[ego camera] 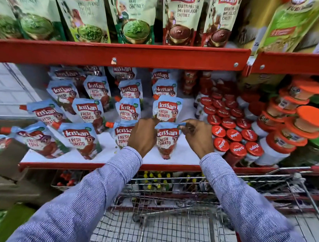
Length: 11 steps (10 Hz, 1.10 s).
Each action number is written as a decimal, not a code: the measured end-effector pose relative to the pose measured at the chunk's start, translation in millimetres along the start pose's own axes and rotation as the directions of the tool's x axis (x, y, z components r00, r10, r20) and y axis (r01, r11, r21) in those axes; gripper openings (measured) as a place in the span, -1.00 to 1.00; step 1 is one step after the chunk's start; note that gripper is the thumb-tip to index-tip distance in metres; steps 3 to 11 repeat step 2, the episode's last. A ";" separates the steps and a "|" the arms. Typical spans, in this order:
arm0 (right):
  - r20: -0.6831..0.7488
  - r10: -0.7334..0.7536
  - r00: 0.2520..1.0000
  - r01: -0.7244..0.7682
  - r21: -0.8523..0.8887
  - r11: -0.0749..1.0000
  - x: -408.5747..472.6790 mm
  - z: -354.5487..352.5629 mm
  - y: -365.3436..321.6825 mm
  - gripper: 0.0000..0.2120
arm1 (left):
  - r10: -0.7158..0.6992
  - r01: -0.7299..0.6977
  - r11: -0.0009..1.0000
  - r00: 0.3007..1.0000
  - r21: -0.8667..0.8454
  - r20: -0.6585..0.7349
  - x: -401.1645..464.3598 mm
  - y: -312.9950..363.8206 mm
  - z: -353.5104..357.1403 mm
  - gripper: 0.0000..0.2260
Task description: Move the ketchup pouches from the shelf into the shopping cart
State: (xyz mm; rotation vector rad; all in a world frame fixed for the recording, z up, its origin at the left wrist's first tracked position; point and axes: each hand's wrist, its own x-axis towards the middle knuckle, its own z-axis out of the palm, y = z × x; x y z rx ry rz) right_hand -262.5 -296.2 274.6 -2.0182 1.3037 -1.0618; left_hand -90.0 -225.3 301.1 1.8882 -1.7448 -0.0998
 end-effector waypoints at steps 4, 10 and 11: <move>0.052 0.060 0.997 -0.062 0.041 0.997 2.0 -10.3 -14.1 -0.75 | -0.013 0.019 0.996 0.997 -0.090 0.073 1.1 -0.9 -14.2 -0.80; 0.052 0.060 0.997 -0.062 0.041 0.997 2.0 -10.3 -14.1 -0.75 | -0.013 0.019 0.996 0.997 -0.090 0.073 1.1 -0.9 -14.2 -0.80; 0.052 0.060 0.997 -0.062 0.041 0.997 2.0 -10.3 -14.1 -0.75 | -0.013 0.019 0.996 0.997 -0.090 0.073 1.1 -0.9 -14.2 -0.80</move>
